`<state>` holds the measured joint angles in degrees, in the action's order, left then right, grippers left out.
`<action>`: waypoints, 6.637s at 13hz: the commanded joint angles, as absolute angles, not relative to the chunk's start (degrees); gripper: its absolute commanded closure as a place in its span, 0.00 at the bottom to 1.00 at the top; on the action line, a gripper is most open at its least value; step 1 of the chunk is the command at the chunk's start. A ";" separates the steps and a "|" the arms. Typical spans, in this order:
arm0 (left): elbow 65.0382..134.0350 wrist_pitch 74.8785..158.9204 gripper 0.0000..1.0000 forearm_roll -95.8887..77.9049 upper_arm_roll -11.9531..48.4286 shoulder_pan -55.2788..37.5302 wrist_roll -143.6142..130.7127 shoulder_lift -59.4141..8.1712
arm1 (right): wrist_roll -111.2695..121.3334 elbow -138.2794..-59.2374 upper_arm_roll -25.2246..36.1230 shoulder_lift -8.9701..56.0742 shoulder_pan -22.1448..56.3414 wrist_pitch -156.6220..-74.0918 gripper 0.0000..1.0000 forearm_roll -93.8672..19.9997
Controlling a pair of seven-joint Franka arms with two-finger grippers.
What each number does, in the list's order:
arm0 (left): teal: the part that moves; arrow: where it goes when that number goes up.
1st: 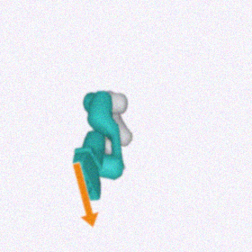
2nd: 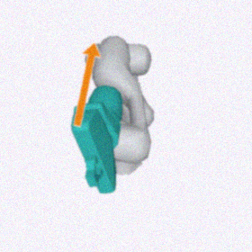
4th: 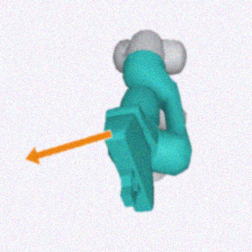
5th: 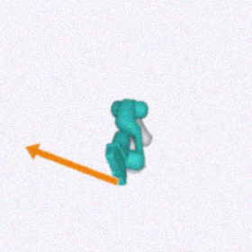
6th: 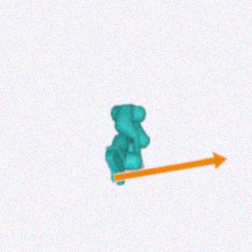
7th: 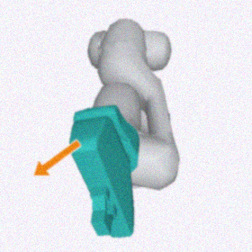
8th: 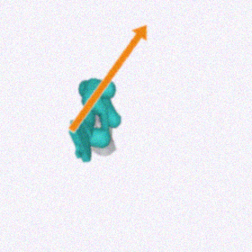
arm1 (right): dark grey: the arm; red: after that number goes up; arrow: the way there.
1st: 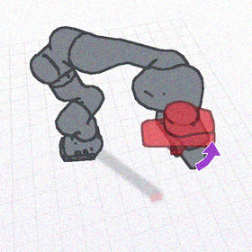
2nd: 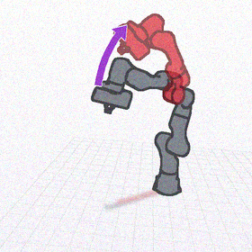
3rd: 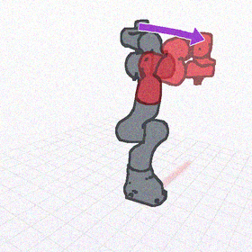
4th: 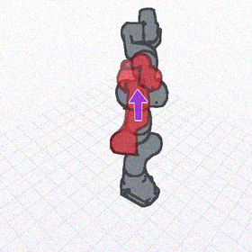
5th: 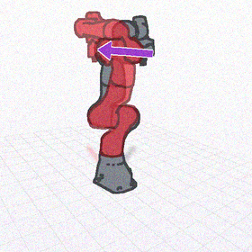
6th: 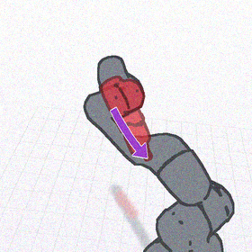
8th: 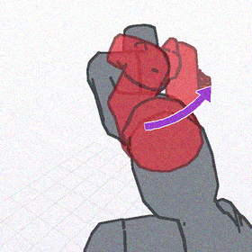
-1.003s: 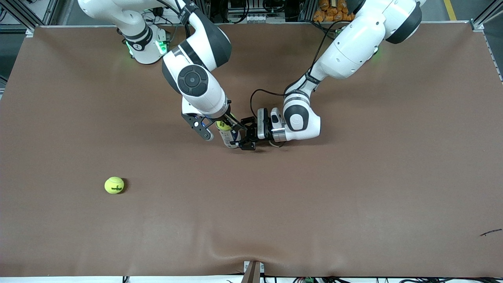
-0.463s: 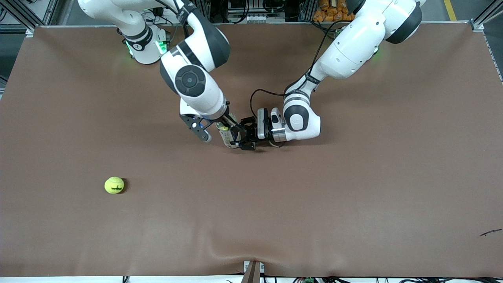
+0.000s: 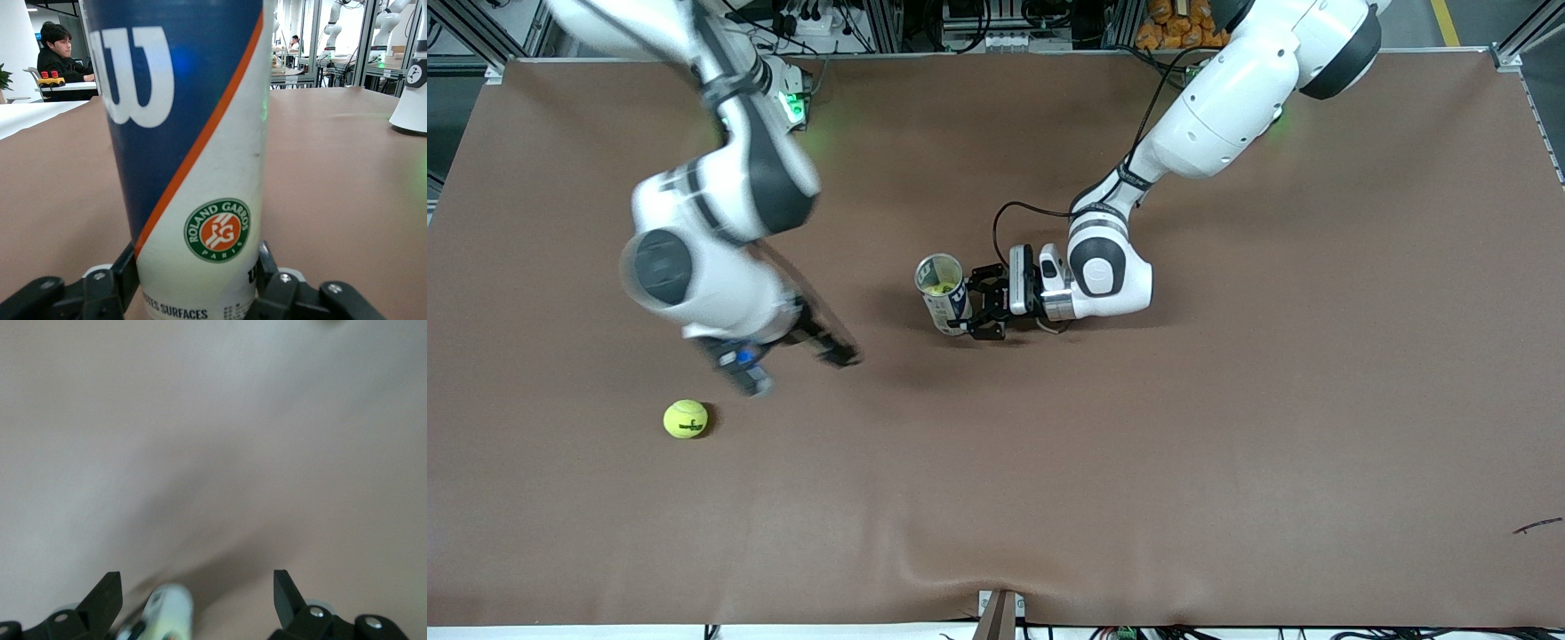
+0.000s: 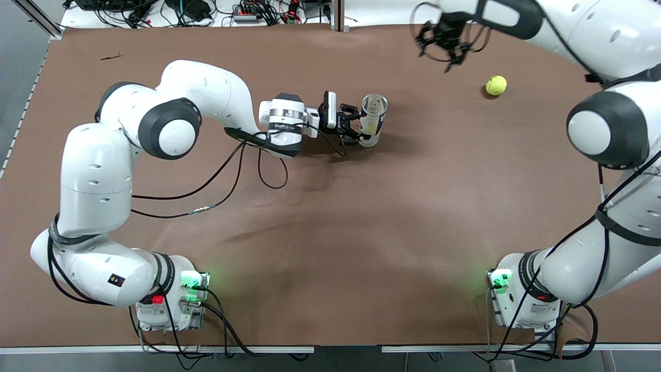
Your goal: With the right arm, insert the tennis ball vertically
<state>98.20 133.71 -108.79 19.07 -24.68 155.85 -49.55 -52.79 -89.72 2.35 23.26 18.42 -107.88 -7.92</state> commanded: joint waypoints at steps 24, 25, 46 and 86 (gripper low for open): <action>98.35 134.12 0.79 -110.57 19.16 -24.26 162.25 -51.06 | -32.25 -87.36 1.05 43.60 -1.49 -122.96 0.35 2.90; 98.35 134.12 0.80 -110.57 19.16 -24.26 162.25 -51.06 | -32.08 -87.19 0.97 43.42 -1.58 -122.96 0.36 2.90; 98.79 133.95 0.87 -111.36 19.16 -24.17 162.33 -51.68 | -65.08 -85.69 -6.59 19.16 22.04 -91.75 0.38 -10.97; 111.43 133.68 0.00 -112.24 19.51 -21.53 157.68 -40.89 | -13.92 -86.74 -2.56 12.05 2.55 -87.54 0.00 -1.77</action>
